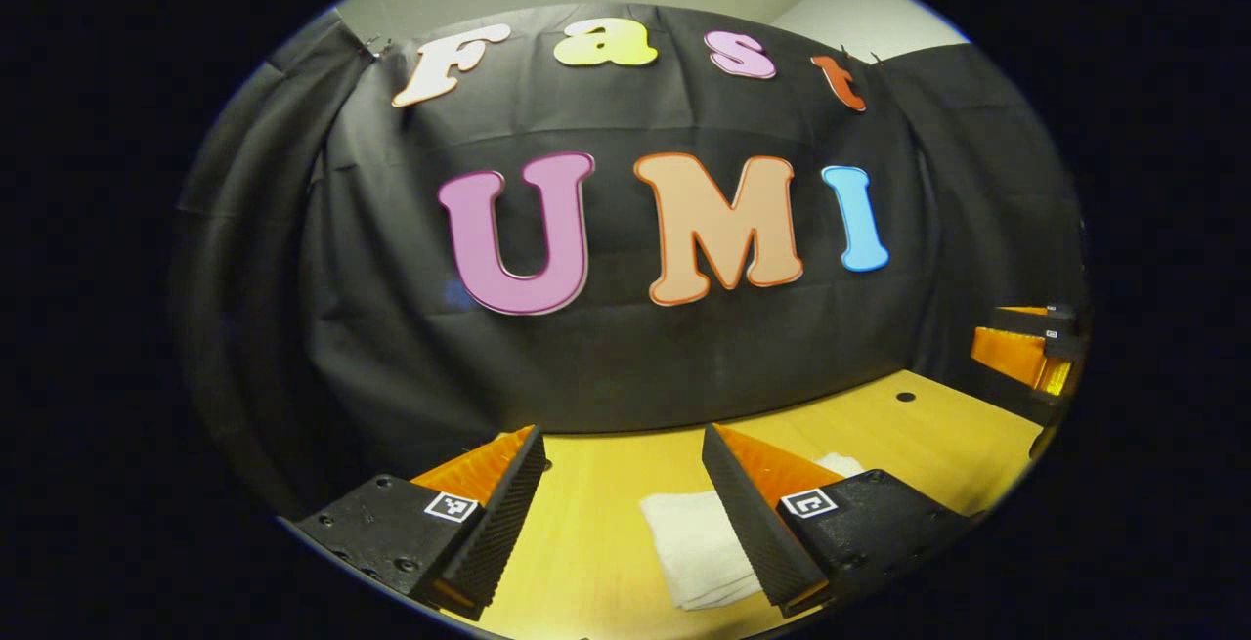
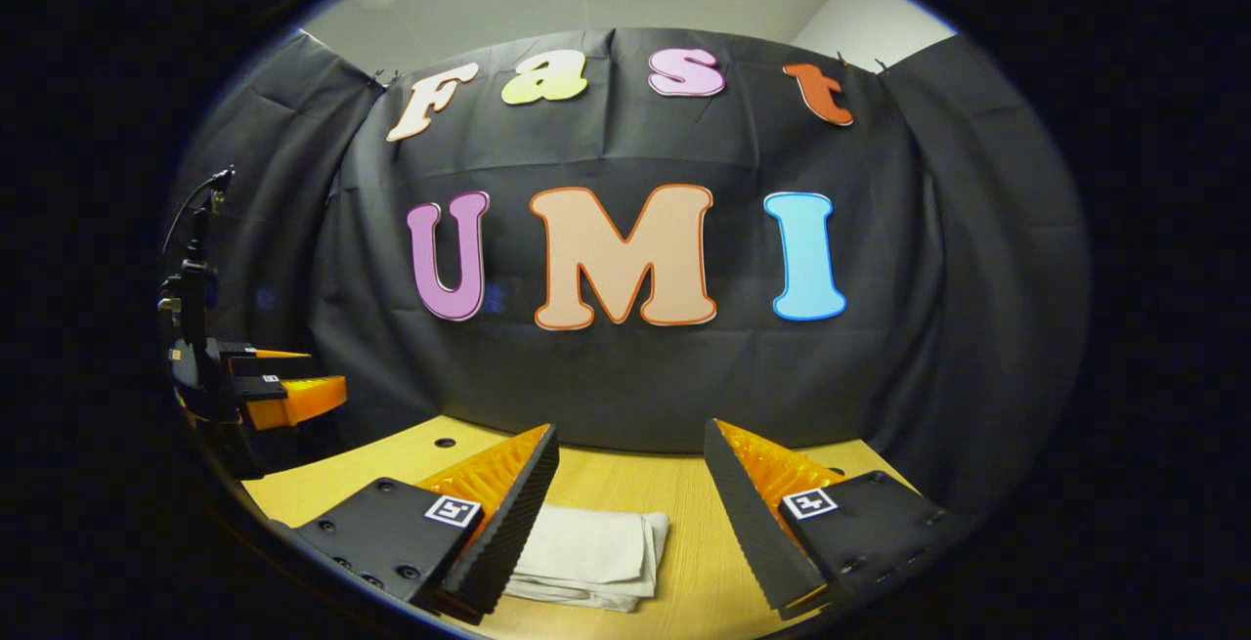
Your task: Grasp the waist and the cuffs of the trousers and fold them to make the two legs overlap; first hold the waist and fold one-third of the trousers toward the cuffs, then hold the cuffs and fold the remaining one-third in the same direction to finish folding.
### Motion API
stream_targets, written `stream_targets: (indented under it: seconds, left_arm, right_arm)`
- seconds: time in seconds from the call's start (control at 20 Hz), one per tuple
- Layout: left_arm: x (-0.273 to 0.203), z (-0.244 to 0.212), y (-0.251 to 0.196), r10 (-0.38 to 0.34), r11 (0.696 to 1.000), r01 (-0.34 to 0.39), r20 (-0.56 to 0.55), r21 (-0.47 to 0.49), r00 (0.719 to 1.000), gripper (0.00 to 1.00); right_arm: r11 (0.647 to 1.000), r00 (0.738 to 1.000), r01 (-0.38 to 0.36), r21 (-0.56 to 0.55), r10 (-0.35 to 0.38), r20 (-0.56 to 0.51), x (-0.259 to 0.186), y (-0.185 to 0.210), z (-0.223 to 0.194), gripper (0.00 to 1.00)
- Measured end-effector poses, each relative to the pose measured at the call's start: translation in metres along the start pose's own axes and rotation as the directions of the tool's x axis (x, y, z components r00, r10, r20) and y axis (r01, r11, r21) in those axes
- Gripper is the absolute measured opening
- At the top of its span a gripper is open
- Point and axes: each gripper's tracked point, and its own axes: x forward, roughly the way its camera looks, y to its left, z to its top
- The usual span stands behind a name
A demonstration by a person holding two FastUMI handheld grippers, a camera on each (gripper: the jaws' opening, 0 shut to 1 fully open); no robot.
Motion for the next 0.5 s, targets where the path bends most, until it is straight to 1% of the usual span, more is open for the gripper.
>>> stream_targets:
  seconds: [0.05,0.1,0.15,0.2,0.25,0.3,0.35,0.5]
  left_arm:
    - [-0.002,0.007,0.011,0.018,1.000,-0.019,0.018,0.012,1.000,0.99]
    - [-0.004,0.010,0.019,0.035,0.999,-0.035,0.030,0.022,0.999,0.99]
    - [-0.007,0.013,0.026,0.043,0.999,-0.044,0.038,0.026,0.998,0.96]
    - [-0.008,0.014,0.031,0.049,0.998,-0.050,0.047,0.023,0.998,0.96]
    - [-0.009,0.015,0.034,0.049,0.999,-0.050,0.048,0.014,0.998,0.96]
    - [-0.010,0.015,0.038,0.052,0.999,-0.052,0.051,-0.003,0.997,1.00]
    - [-0.011,0.013,0.040,0.057,0.998,-0.056,0.048,-0.018,0.997,0.97]
    - [-0.011,0.007,0.050,0.076,0.996,-0.074,0.035,-0.041,0.997,0.96]
  right_arm:
    - [1.000,1.000,0.001,-0.001,-0.001,0.013,0.001,0.004,0.004,0.96]
    - [1.000,1.000,0.001,-0.001,-0.001,0.024,0.002,0.009,0.008,0.92]
    - [1.000,1.000,0.004,-0.003,-0.004,0.031,0.003,0.013,0.012,0.93]
    - [1.000,0.999,0.003,-0.009,-0.003,0.036,0.005,0.018,0.013,0.96]
    - [1.000,0.999,-0.004,-0.016,0.004,0.037,0.006,0.024,0.014,0.96]
    - [1.000,0.999,-0.010,-0.025,0.011,0.038,0.005,0.030,0.015,0.96]
    - [0.999,0.999,-0.018,-0.037,0.019,0.036,0.005,0.036,0.014,0.96]
    - [0.997,0.998,-0.027,-0.067,0.030,0.050,0.006,0.047,0.017,0.97]
